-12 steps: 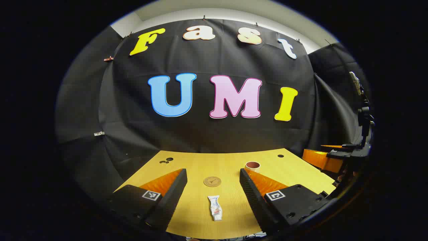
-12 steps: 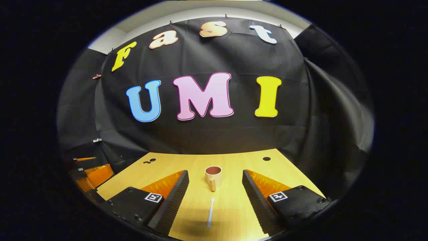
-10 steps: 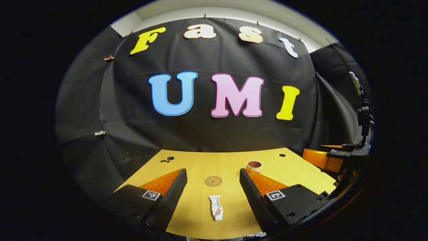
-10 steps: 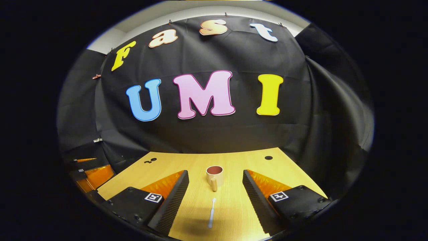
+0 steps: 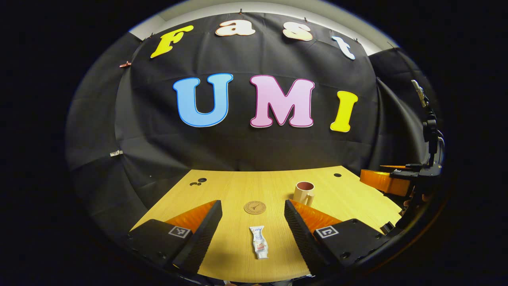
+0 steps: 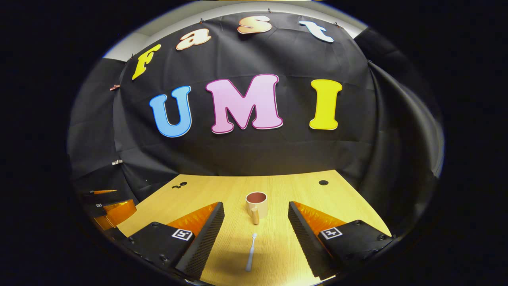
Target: Put the toothbrush and toothpaste on the desktop into the cup, then pick up the cup and place it on the coaster on the desktop.
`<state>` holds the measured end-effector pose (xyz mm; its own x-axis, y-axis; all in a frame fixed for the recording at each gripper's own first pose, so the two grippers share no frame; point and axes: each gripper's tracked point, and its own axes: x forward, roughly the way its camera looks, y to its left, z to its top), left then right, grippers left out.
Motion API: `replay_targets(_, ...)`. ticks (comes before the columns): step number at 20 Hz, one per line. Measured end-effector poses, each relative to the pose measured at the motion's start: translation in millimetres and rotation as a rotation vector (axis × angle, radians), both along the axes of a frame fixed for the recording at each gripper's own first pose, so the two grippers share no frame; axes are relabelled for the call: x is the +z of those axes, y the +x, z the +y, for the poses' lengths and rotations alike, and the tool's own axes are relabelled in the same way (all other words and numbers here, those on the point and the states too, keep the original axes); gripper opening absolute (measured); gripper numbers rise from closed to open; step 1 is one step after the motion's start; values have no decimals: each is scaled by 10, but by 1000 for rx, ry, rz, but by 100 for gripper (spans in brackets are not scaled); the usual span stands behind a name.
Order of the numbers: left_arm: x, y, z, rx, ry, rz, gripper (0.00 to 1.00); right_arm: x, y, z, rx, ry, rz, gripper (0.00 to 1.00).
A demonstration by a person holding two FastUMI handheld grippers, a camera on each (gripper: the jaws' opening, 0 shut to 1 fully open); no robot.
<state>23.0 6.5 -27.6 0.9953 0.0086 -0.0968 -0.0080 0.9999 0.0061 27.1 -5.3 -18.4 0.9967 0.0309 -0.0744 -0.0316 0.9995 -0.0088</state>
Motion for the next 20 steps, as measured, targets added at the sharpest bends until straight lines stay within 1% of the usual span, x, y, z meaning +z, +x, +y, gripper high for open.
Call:
replay_targets(4, -149, 69, 50, 36, -14, 36, 98, -9, 23, -58, 9, -15, 5, 99)
replay_targets(10, -340, 232, 27, 42, -37, 97, 98, -74, 157, -163, 27, -11, 37, 99)
replay_targets(14, -694, 447, 24, 19, -14, 231, 99, -162, 300, -268, 32, -15, 72, 99)
replay_targets(18, -1081, 649, 34, 24, -77, 377, 99, -173, 437, -369, 44, -12, 82, 99)
replay_targets(20, -1294, 759, 44, 31, -74, 451, 99, -237, 499, -409, 61, -17, 103, 99)
